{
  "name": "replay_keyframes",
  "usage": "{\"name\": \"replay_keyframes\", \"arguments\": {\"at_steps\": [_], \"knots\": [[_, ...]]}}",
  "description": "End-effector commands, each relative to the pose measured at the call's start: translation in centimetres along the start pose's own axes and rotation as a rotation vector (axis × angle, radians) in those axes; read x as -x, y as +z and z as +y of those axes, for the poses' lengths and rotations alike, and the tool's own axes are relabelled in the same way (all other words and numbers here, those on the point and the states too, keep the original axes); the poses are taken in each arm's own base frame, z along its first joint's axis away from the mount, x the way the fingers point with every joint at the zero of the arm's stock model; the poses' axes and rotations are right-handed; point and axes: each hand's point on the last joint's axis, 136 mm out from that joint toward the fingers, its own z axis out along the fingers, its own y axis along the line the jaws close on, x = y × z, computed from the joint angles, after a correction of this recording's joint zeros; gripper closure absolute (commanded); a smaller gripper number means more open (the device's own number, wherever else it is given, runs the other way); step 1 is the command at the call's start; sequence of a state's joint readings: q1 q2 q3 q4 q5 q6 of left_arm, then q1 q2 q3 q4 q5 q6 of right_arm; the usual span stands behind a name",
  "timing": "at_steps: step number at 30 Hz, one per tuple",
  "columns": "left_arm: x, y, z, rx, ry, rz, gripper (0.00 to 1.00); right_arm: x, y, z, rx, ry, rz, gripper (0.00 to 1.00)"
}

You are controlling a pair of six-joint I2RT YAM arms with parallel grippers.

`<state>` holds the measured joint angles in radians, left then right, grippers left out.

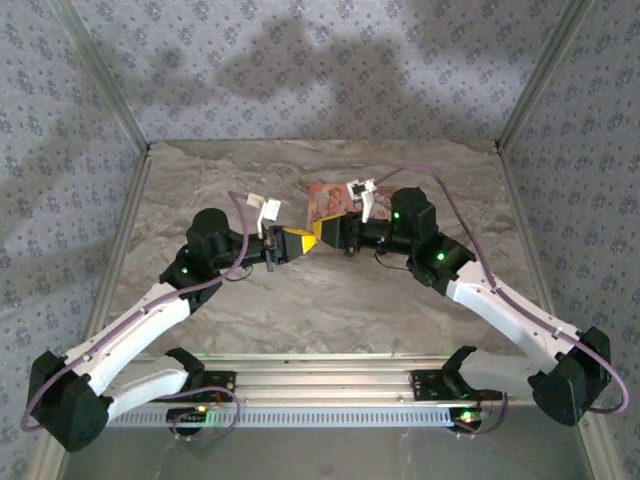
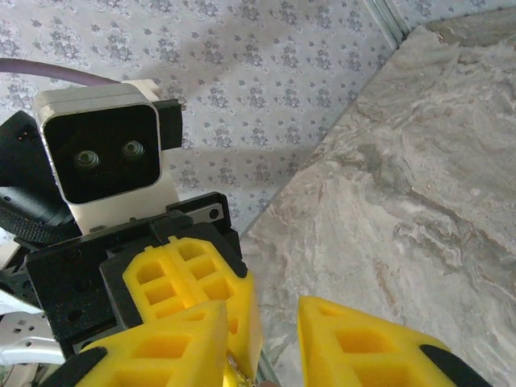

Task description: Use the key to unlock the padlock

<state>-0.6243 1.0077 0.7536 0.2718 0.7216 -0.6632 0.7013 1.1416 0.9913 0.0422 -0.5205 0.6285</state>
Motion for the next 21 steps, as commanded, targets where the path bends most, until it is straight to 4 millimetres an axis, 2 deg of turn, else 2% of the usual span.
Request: {"name": "replay_keyframes", "arguments": {"at_steps": [1, 3, 10, 13, 14, 17, 21], "knots": [[1.5, -0.4, -2.3, -0.068, 0.035, -0.041, 1.0, 0.2, 0.2, 0.8, 0.038, 0.004, -0.012, 0.78], [1.5, -0.4, -2.3, -0.063, 0.035, -0.045, 1.0, 0.3, 0.3, 0.8, 0.046, 0.005, -0.017, 0.98], [0.9, -0.2, -1.5, -0.029, 0.007, -0.006, 1.0, 0.3, 0.4, 1.4, 0.072, -0.017, 0.004, 1.0], [0.3, -0.6, -0.2, 0.068, 0.014, 0.039, 0.63, -0.1, 0.0, 1.4, 0.021, -0.127, 0.101, 1.0], [0.4, -1.0, 0.3, 0.098, 0.011, 0.044, 0.55, -0.3, -0.3, 1.4, -0.003, -0.17, 0.146, 1.0], [0.9, -1.9, 0.9, 0.116, 0.003, 0.038, 0.48, -0.5, -1.0, 1.5, -0.039, -0.246, 0.275, 1.0], [0.9, -1.8, 0.3, 0.047, 0.055, 0.06, 0.47, -1.9, -1.3, 1.7, 0.005, -0.273, 0.408, 1.0]]}}
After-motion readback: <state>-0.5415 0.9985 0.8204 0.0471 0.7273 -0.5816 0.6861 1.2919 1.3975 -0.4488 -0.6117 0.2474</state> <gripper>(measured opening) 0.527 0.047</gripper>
